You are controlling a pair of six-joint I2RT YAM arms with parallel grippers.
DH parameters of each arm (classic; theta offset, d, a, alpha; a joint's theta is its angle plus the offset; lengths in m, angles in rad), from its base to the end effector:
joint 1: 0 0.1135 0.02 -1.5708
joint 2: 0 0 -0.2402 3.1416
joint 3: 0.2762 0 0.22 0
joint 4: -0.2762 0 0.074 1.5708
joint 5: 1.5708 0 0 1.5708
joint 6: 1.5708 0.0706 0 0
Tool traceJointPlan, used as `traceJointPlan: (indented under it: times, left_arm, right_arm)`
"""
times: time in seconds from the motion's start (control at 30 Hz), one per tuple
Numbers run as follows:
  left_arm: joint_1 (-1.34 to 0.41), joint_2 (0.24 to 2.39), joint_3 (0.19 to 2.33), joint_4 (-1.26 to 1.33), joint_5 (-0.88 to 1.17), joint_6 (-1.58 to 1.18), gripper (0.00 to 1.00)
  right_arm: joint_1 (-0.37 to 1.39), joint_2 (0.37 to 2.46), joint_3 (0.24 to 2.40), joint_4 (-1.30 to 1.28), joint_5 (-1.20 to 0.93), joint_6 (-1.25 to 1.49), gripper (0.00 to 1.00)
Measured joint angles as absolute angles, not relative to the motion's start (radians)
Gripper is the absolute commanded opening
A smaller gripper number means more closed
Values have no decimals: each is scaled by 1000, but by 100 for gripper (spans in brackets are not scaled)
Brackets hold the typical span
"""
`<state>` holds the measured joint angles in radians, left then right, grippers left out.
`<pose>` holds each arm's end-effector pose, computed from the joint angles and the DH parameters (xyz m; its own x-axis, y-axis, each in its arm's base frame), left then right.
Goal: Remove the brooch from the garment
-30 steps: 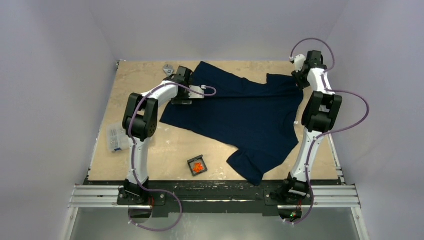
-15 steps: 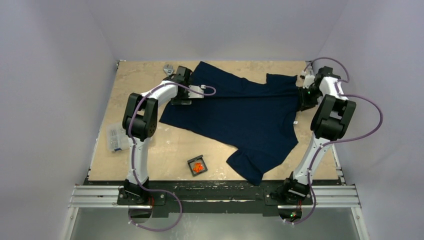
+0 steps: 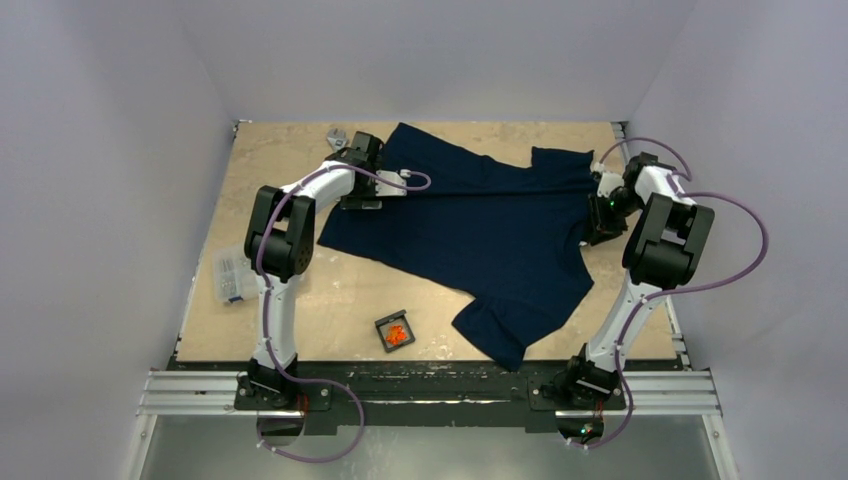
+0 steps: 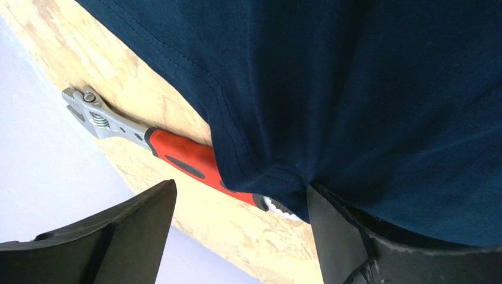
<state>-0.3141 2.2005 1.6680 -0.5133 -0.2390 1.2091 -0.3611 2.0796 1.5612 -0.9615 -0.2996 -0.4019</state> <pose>0.4291 -0.1218 0.1285 -0.1160 0.9931 0.0142 0.8360 0.0899 0.5413 0.3474 -0.1089 0.1296 -0.9797 -0.0295 -0.1985 -0.0768 0.9690 0.2350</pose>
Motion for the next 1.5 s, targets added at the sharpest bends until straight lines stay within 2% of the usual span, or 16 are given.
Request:
traceJointPlan:
  times: [0.37,0.5,0.6,0.7,1.03,1.3,1.37,1.5]
  left_arm:
    - [-312,2201,1672,-523,-240,1196,82]
    - [-311,2201,1672,-525,-240,1195,82]
    - [-311,2201,1672,-525,-241,1193,82]
    - [-311,2201,1672,-525,-241,1192,82]
    - [-310,2201,1672,-525,-241,1190,83]
    - [-305,2201,1672,-527,-244,1190,82]
    - [-298,2201,1672,-529,-246,1191,82]
    - [-276,2199,1666,-530,-252,1199,83]
  right_arm:
    - [-365,2030,1590,-971,-362,-407,37]
    - [-364,2039,1590,-953,-362,-396,29]
    - [-361,2047,1590,-938,-363,-388,15]
    - [-358,2051,1590,-923,-385,-381,9]
    - [-291,2090,1604,-893,-423,-373,11]
    - [-289,2136,1649,-910,-468,-366,21]
    - [-310,2130,1673,-913,-484,-363,29]
    - [-364,2120,1734,-889,-490,-344,30]
